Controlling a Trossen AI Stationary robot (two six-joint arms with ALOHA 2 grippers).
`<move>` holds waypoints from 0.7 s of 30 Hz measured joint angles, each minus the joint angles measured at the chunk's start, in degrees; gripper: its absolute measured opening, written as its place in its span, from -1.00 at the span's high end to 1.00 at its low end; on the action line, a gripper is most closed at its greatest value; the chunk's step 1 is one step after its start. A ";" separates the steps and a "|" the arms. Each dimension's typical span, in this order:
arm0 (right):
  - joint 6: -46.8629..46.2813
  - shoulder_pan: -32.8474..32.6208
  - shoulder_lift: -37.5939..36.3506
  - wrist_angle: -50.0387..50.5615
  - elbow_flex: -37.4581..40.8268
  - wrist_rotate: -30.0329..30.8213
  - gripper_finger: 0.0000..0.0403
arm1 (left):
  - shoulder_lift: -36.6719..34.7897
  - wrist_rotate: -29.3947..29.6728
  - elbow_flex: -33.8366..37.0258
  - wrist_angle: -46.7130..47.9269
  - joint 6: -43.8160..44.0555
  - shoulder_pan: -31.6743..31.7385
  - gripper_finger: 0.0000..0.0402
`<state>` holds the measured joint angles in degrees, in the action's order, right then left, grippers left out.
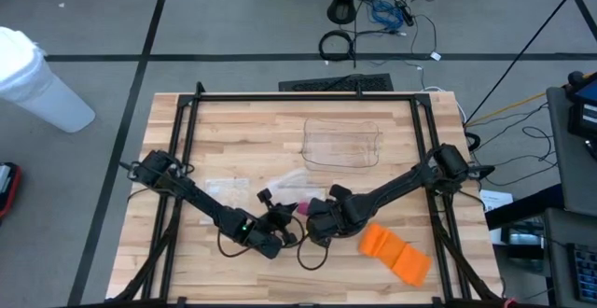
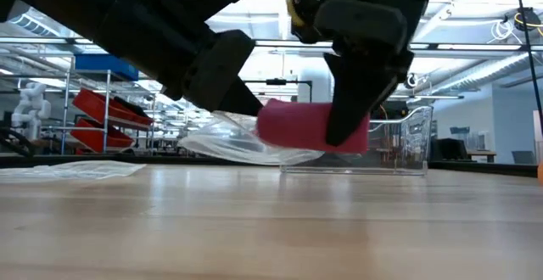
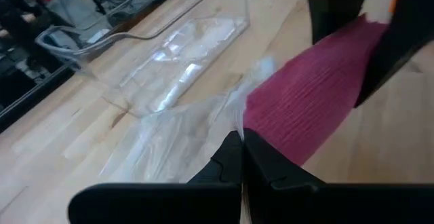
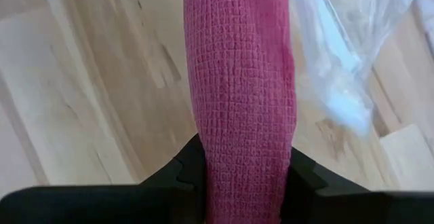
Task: Roll bandage
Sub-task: Put the rolled pink bandage into the top transparent zip bag
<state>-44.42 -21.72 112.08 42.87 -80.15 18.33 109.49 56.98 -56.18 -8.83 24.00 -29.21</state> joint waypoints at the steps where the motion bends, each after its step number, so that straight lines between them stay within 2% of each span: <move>1: 0.06 0.10 0.38 -0.20 -0.04 -0.42 0.49 | 0.00 -0.54 -0.21 -0.07 -0.36 0.00 1.00; 15: -0.50 0.57 1.28 5.38 -0.04 -0.83 0.50 | -0.02 -5.06 -3.56 0.77 -0.38 -0.39 1.00; 21: -0.36 1.19 1.28 5.27 -0.06 -5.31 0.50 | -0.02 -5.08 -3.56 0.77 1.18 -0.23 1.00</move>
<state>-44.78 -20.53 113.36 48.14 -80.20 13.01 109.47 51.90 -59.75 -8.06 25.19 -29.44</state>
